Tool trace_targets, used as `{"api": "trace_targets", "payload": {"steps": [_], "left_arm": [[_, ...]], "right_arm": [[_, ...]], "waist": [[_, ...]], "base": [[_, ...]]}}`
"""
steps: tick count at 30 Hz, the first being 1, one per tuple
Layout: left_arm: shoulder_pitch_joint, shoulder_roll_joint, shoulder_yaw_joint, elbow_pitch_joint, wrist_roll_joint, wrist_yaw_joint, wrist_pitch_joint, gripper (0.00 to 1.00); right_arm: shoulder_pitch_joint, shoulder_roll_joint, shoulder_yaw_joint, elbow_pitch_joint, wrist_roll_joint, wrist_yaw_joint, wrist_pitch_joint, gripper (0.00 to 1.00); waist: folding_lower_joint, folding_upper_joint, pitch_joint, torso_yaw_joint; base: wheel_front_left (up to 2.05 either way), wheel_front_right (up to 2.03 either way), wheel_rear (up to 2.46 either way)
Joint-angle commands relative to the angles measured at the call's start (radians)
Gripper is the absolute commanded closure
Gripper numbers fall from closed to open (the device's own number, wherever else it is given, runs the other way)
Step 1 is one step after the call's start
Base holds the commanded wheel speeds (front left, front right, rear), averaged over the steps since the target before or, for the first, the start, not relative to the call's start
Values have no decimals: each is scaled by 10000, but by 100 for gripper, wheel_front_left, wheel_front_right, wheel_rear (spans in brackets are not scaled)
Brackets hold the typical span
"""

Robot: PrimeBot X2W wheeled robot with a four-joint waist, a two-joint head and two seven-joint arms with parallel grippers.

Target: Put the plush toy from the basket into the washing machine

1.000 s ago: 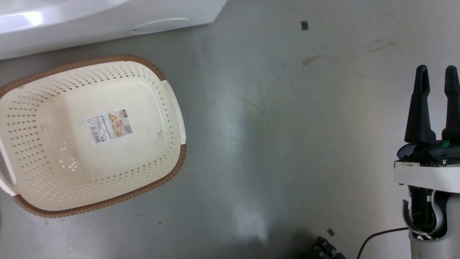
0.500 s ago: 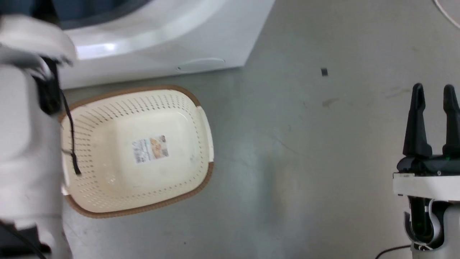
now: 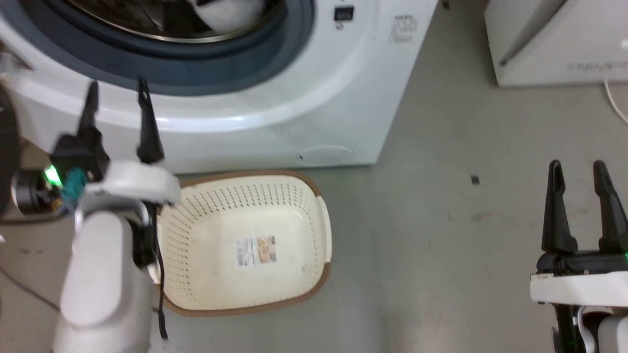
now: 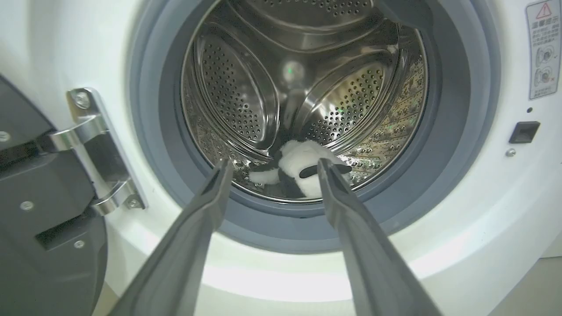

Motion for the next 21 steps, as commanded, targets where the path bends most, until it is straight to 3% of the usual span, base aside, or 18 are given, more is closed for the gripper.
{"api": "trace_targets", "payload": {"steps": [1, 9, 21], "left_arm": [[410, -92, -13, -156, 101, -54, -53, 0], [2331, -411, -113, -710, 313, -229, -53, 0], [5082, -843, -249, -2017, 143, -740, -53, 0]], "right_arm": [[203, -2, -31, 3, -51, -7, -44, 0], [1020, -2, -140, 256, -295, -7, -44, 0], [1920, -2, -59, 458, -452, -7, -44, 0]], "waist": [[1, 0, -725, 460], [1, 0, -2122, 808], [1, 0, -3129, 992]], "base": [[0, 0, 0], [0, 0, 0], [0, 0, 0]]}}
